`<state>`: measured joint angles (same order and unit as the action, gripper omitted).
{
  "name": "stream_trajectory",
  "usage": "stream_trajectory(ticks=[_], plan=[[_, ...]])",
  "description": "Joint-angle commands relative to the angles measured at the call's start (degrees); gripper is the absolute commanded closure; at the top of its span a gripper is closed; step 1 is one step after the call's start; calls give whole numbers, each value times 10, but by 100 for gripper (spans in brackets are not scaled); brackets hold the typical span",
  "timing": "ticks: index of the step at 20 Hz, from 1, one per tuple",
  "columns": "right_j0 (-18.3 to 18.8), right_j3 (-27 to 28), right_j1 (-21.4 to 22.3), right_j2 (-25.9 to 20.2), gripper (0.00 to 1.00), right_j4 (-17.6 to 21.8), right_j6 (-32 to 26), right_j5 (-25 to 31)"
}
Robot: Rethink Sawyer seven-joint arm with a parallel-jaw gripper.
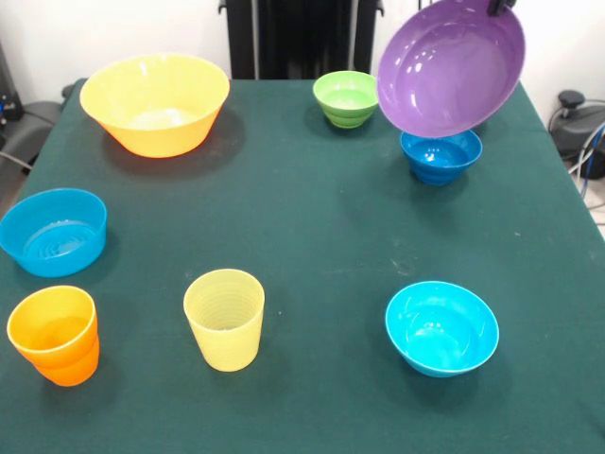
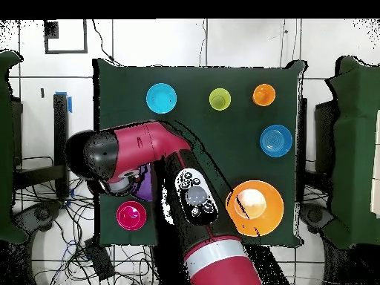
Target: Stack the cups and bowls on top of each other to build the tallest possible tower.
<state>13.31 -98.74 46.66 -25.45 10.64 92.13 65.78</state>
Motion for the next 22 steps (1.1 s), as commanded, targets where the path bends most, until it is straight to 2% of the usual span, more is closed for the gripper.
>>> stream_trajectory(ticks=[1, 5, 12, 22], plan=[[9, -39, -5, 9, 100, -21, 55, -14], [14, -45, -4, 11, 100, -18, 48, -20], [9, -33, -1, 12, 100, 18, 25, -16], [14, -33, -5, 10, 100, 17, 19, -16]])
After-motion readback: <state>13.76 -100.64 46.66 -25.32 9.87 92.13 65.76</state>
